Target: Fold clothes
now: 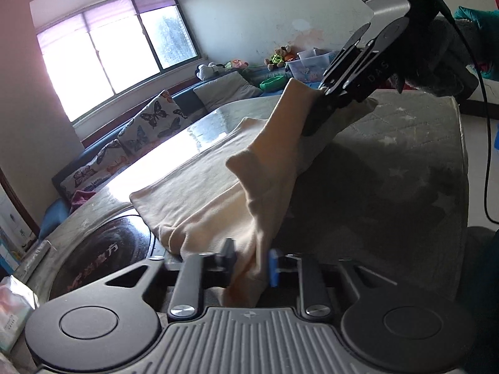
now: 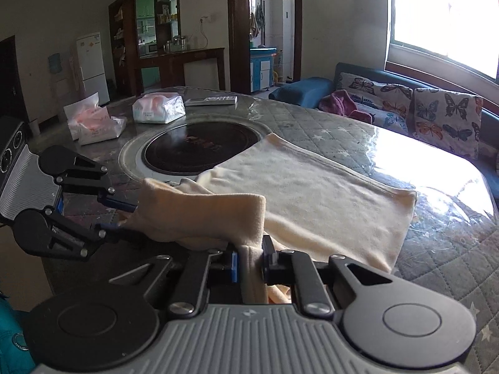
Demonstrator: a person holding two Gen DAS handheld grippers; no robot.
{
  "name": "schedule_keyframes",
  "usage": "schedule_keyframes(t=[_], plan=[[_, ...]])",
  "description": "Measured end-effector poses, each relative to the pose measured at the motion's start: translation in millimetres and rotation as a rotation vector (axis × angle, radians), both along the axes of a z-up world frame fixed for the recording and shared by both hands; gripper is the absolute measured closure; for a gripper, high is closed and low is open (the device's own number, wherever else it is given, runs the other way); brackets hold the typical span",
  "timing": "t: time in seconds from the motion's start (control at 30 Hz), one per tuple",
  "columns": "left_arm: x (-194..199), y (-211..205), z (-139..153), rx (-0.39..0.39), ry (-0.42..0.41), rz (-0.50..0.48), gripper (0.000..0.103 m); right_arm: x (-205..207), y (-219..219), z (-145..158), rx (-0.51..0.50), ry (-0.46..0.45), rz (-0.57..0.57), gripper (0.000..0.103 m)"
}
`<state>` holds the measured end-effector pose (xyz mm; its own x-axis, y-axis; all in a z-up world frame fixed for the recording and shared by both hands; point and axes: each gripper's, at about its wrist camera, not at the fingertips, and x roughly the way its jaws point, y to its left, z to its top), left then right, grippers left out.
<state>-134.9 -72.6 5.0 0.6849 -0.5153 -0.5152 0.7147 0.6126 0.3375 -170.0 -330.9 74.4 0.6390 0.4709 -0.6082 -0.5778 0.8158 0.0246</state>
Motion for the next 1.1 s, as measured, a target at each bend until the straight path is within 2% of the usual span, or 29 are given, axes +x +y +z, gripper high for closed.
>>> schedule_keyframes(t=[0.1, 0.3, 0.47, 0.6, 0.7, 0.9, 1.1], plan=[[-1.3, 7.0, 8.0, -0.045, 0.012, 0.007, 0.096, -7.4, -2.6, -0.5, 0.017, -0.008, -0.010, 0.092], [-19.7, 18.5, 32.1, -0.135, 0.046, 0.008, 0.097, -33.7, -7.6, 10.1, 0.038, -0.036, -0.001, 0.092], [-54.3, 28.8, 55.1, -0.163, 0.071, -0.012, 0.097, -66.1, -10.8, 26.4, 0.035, -0.049, 0.036, 0.092], [-81.9, 36.1, 69.9, -0.172, 0.077, -0.031, 0.097, -71.2, -10.3, 34.9, 0.036, -0.041, 0.046, 0.092], [-84.8, 35.6, 73.9, -0.164, 0.067, -0.033, 0.097, -75.1, -10.0, 41.3, 0.038, -0.036, 0.054, 0.092], [-45.2, 32.7, 81.2, -0.213, 0.057, 0.017, 0.097, -80.8, -9.2, 53.9, 0.040, -0.026, 0.068, 0.093], [21.1, 22.6, 82.2, -0.209, 0.075, 0.066, 0.097, -17.0, -8.1, 61.0, 0.033, -0.021, 0.065, 0.094]])
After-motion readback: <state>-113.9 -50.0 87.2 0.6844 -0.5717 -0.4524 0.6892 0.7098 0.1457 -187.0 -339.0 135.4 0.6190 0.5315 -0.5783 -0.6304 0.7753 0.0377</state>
